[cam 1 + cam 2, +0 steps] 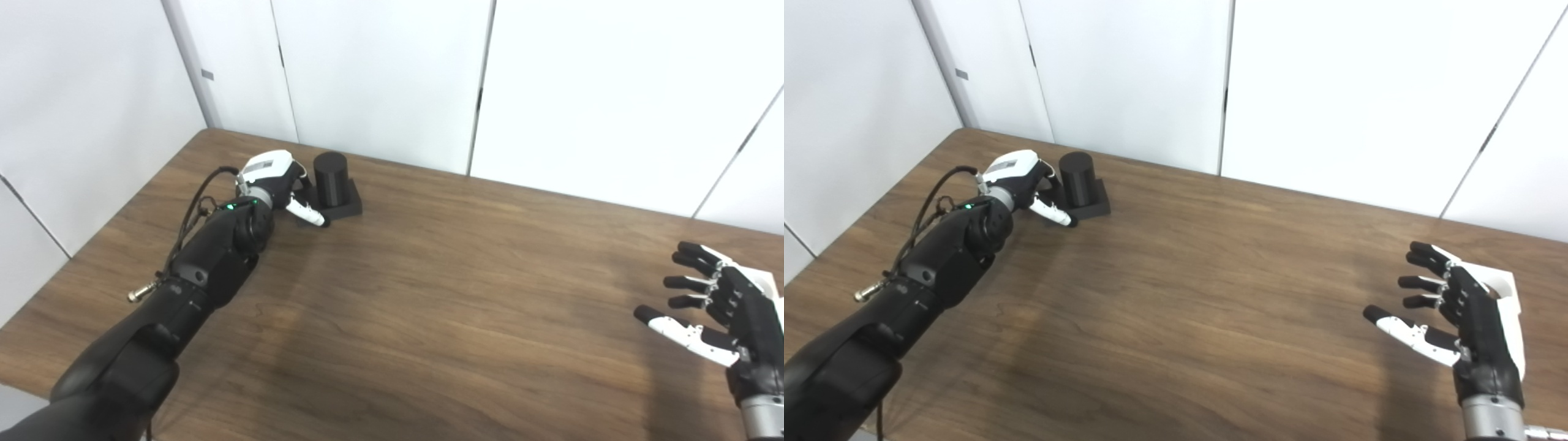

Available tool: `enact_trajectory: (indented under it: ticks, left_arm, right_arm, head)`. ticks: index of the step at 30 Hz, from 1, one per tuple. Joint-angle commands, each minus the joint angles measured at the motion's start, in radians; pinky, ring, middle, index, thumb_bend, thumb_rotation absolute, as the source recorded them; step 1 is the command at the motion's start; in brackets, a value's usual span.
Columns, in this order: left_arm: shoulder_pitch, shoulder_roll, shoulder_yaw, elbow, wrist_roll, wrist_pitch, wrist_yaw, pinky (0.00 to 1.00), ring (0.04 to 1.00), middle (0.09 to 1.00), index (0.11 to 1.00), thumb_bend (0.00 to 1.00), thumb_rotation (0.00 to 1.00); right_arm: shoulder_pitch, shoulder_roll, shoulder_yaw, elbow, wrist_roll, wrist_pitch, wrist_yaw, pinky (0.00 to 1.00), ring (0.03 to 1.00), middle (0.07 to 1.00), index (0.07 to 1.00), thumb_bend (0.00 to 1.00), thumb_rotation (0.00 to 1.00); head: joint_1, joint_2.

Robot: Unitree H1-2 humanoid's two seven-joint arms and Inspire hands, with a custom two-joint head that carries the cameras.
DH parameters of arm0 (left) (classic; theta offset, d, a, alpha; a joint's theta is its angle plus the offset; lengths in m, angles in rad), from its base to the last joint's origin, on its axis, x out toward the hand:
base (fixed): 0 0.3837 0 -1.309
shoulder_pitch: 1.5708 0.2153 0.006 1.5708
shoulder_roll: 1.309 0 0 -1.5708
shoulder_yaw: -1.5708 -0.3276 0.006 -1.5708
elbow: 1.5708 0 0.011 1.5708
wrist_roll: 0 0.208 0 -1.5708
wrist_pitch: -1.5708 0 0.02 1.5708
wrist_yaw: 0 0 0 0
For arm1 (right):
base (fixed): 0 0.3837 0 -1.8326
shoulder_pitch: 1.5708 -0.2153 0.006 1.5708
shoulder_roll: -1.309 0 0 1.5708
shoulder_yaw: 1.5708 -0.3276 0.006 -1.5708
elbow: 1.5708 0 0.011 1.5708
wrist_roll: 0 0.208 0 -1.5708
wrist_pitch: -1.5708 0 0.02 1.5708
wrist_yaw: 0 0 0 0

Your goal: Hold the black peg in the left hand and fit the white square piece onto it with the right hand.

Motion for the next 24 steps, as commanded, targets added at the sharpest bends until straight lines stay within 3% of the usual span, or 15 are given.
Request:
enact_trajectory:
  ticks: [1, 11, 18, 24]
  left_arm:
    - [-0.005, 0.012, 0.008, -0.014, -0.029, -0.035, -0.014, 0.75, 0.928, 0.878, 0.483, 0.52, 0.06]
    - [0.012, 0.007, 0.013, -0.018, -0.057, -0.111, 0.006, 0.82, 0.969, 0.886, 0.484, 0.52, 0.05]
    - [0.045, 0.004, -0.011, -0.065, -0.064, -0.187, 0.002, 0.78, 0.918, 0.890, 0.484, 0.52, 0.05]
    - [0.077, -0.015, -0.034, -0.127, -0.066, -0.232, -0.008, 0.79, 0.940, 0.882, 0.485, 0.52, 0.06]
  right_arm:
    - [-0.025, -0.008, -0.008, -0.035, 0.004, -0.027, -0.002, 0.53, 0.653, 0.765, 0.759, 0.63, 0.00]
    - [-0.027, -0.008, -0.011, -0.033, 0.014, -0.026, 0.000, 0.54, 0.664, 0.773, 0.762, 0.63, 0.00]
    - [-0.028, -0.008, -0.007, -0.034, 0.000, -0.026, -0.004, 0.53, 0.646, 0.767, 0.755, 0.64, 0.00]
    - [-0.027, -0.001, -0.012, -0.041, 0.014, -0.017, -0.004, 0.53, 0.649, 0.768, 0.757, 0.63, 0.00]
  head:
    - [0.002, 0.001]
    - [0.003, 0.003]
    - [-0.008, 0.005]
    - [-0.008, 0.005]
